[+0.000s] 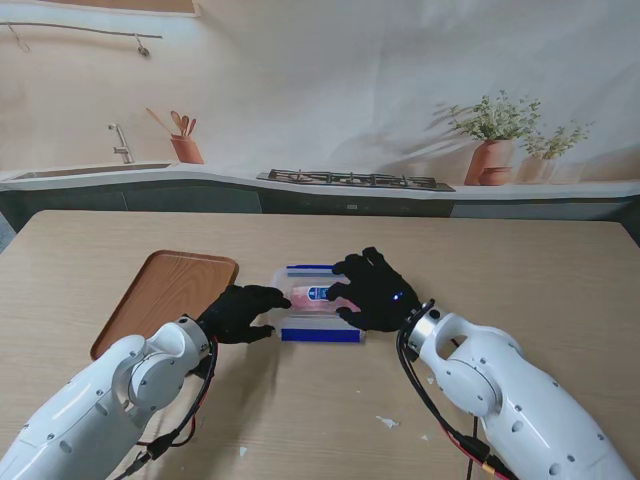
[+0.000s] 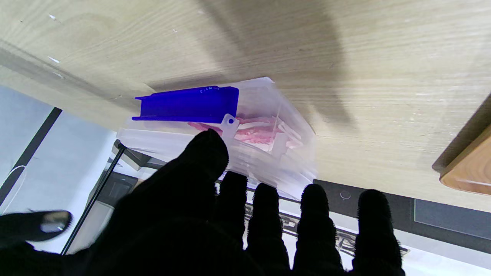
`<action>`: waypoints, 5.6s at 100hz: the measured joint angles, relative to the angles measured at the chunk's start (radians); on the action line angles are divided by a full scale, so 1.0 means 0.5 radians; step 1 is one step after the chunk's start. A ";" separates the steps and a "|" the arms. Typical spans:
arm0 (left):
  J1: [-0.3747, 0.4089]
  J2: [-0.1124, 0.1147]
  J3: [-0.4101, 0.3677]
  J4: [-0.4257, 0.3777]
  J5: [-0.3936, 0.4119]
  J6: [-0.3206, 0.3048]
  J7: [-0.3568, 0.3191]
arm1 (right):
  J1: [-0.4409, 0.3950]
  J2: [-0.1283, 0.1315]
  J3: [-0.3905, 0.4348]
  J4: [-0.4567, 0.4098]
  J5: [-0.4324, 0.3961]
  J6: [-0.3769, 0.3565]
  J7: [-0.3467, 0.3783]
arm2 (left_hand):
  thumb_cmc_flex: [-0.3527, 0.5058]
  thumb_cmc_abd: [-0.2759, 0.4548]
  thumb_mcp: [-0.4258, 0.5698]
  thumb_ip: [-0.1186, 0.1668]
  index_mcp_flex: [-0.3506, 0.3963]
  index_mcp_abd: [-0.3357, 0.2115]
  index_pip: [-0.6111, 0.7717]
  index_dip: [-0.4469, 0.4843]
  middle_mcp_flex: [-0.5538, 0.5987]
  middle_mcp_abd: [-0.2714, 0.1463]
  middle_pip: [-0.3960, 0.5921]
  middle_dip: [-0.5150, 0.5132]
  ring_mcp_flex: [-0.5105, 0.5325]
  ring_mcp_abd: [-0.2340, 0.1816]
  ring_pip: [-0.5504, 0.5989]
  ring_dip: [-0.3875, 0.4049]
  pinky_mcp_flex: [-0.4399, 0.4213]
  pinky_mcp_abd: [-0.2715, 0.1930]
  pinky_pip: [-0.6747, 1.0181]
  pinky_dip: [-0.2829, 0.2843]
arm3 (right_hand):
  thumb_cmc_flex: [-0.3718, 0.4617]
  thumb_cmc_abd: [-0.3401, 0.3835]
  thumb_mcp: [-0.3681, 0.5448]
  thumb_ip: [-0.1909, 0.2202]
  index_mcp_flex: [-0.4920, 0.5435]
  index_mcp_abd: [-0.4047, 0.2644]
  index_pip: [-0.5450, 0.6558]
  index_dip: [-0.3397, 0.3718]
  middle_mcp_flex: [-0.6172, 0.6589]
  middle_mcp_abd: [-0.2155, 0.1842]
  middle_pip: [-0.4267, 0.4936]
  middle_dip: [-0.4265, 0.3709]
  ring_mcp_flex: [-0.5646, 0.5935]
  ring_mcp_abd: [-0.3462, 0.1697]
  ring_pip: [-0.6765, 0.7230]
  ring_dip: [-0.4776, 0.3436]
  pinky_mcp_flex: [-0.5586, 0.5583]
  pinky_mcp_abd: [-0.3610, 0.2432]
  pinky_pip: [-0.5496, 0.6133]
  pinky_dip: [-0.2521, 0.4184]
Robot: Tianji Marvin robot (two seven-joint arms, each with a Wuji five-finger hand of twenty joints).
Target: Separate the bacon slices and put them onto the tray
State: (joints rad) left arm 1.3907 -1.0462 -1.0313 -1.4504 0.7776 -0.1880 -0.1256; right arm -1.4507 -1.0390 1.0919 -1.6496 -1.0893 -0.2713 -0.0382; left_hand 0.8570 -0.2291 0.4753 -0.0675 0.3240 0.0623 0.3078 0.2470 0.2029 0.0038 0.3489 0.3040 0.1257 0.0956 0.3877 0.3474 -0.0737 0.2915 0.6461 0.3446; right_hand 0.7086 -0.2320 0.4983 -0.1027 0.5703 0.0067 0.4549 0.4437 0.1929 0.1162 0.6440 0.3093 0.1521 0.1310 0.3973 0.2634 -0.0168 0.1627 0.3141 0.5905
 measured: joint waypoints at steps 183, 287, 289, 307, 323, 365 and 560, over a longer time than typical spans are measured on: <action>-0.044 0.004 0.050 0.024 -0.044 0.018 -0.016 | 1.004 -0.139 -0.994 0.849 0.580 0.752 0.210 | -0.001 0.021 -0.020 0.000 -0.029 0.032 -0.025 0.001 -0.011 0.000 -0.004 0.000 0.000 0.000 0.000 0.000 0.000 0.000 0.000 0.000 | 0.057 0.219 -0.209 0.035 -0.321 0.068 -0.225 0.077 -0.003 -0.001 -0.294 -0.121 0.000 0.000 -0.038 -0.007 -0.016 -0.001 0.000 -0.001; -0.078 0.008 0.074 0.045 -0.037 -0.001 -0.032 | 1.187 -0.203 -1.226 1.029 0.677 0.941 0.232 | -0.079 0.019 0.016 0.000 -0.050 0.032 -0.047 0.000 -0.021 0.000 -0.005 0.000 0.000 0.000 0.000 0.000 0.000 0.000 0.000 -0.002 | 0.053 0.341 -0.237 0.045 -0.637 0.169 -0.406 -0.020 -0.003 -0.001 -0.441 -0.174 0.000 0.000 -0.084 -0.018 -0.040 -0.002 0.000 0.012; -0.078 0.008 0.074 0.046 -0.038 -0.002 -0.031 | 1.184 -0.206 -1.220 1.035 0.676 0.934 0.213 | -0.079 0.019 0.016 0.000 -0.050 0.032 -0.047 0.000 -0.021 0.000 -0.005 0.000 0.000 0.000 0.000 0.000 0.000 0.000 0.000 -0.003 | 0.053 0.316 -0.249 0.045 -0.639 0.169 -0.406 -0.020 -0.003 -0.001 -0.443 -0.174 0.000 0.000 -0.084 -0.018 -0.040 -0.002 0.000 0.013; -0.079 0.008 0.074 0.051 -0.038 -0.012 -0.023 | 1.133 -0.200 -1.144 1.025 0.623 0.897 0.182 | -0.080 0.019 0.016 0.000 -0.051 0.032 -0.051 0.000 -0.021 0.000 -0.005 0.000 0.000 0.000 0.000 0.000 0.000 0.000 0.000 -0.003 | 0.001 0.287 -0.308 0.046 -0.653 0.169 -0.394 -0.020 -0.003 -0.001 -0.458 -0.175 0.000 0.000 -0.085 -0.018 -0.041 -0.002 0.000 0.014; -0.006 -0.009 -0.010 0.046 -0.009 -0.080 0.039 | 1.056 -0.175 -1.036 0.940 0.567 0.866 0.176 | -0.105 0.019 0.016 0.000 -0.046 0.000 -0.012 0.000 -0.011 0.007 0.001 0.000 0.000 0.000 -0.004 0.000 0.000 0.000 0.000 -0.003 | -0.001 0.286 -0.349 0.046 -0.653 0.169 -0.369 -0.020 -0.003 -0.001 -0.459 -0.175 0.000 0.000 -0.085 -0.019 -0.041 -0.002 0.000 0.014; 0.198 -0.066 -0.176 -0.081 -0.184 -0.108 0.227 | 0.713 -0.100 -0.598 0.614 0.269 0.741 0.161 | -0.231 0.019 -0.060 0.000 -0.013 -0.073 0.232 0.063 0.097 0.136 0.154 0.035 0.000 0.071 0.001 0.045 0.000 0.002 0.000 -0.020 | -0.023 0.286 -0.433 0.046 -0.505 0.178 -0.212 -0.003 -0.003 -0.001 -0.397 -0.128 0.000 0.000 -0.085 -0.019 -0.041 -0.002 0.000 0.015; -0.025 -0.134 0.034 0.043 -0.578 0.630 0.190 | 0.252 -0.048 -0.248 0.397 0.443 0.817 0.178 | -0.269 0.097 -0.337 0.000 0.759 0.474 0.268 0.201 0.707 0.452 0.301 0.354 0.367 0.373 0.238 0.374 -0.015 0.104 0.126 0.157 | 0.128 0.591 -0.997 0.046 0.585 0.478 0.045 0.460 0.375 0.072 -0.001 0.018 0.032 0.046 -0.004 0.001 -0.037 -0.001 0.000 0.015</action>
State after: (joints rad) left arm 1.3785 -1.1133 -1.0144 -1.4288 0.4888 0.1270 -0.0305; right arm -1.3246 -1.0633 0.9680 -1.4511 -0.8676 0.1370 0.0510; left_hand 0.7226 -0.1808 0.3069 -0.0675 0.7034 0.2991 0.4417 0.3476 0.5563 0.2300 0.4992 0.4810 0.3094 0.2819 0.5067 0.5345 -0.0810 0.3435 0.7092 0.4230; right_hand 0.7726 0.0637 -0.0002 -0.0799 0.8628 0.2459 0.4775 0.6735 0.3803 0.1525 0.6433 0.3185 0.1680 0.1537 0.3951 0.2640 -0.0353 0.1624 0.3141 0.5981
